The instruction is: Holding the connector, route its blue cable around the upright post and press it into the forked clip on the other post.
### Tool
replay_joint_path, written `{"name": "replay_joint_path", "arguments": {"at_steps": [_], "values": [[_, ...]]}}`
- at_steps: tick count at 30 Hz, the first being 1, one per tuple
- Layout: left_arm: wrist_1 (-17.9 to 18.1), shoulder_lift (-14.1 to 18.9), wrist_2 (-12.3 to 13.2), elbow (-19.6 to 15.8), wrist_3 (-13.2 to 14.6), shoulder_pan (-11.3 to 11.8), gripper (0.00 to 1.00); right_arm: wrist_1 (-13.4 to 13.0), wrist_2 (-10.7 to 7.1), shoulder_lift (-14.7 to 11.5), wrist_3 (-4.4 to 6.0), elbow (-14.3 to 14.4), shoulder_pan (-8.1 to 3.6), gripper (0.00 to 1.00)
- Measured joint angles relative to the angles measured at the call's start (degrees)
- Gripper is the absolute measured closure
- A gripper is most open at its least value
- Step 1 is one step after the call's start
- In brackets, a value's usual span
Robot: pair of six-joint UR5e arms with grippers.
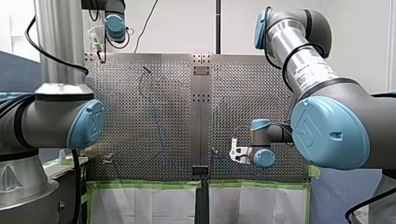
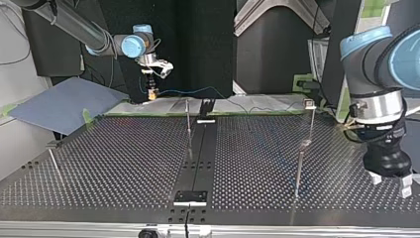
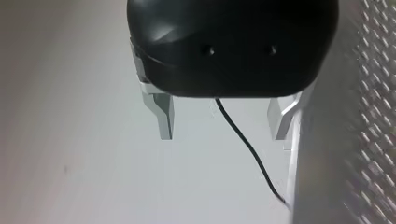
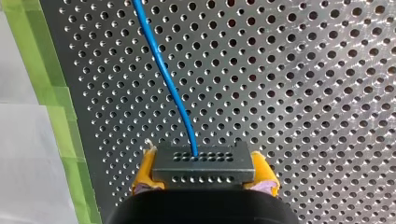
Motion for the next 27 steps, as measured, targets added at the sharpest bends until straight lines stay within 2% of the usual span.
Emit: {"name": "replay_joint_path", "arguments": {"at_steps": [9, 13, 21, 27], "values": [[-5.30, 5.28, 5.25, -2.49, 5.29, -3.31, 0.00, 0.02, 0.00, 0.01, 0.01, 0.00, -0.03, 1.00], [-7.11, 6.89, 5.89, -3.89, 7.11, -4.51, 0.00, 0.02, 0.00, 0.01, 0.01, 0.00, -0.02, 1.00], [-10.82, 4.66, 4.93, -5.00, 10.65, -6.60, 0.00, 0.16, 0.00, 0.00, 0.01, 0.00, -0.03, 1.00], [-13.76, 2.79, 5.01, -5.02, 11.17, -7.18, 0.00, 0.23, 0.00, -0.02, 0.01, 0.00, -0.02, 1.00]]}}
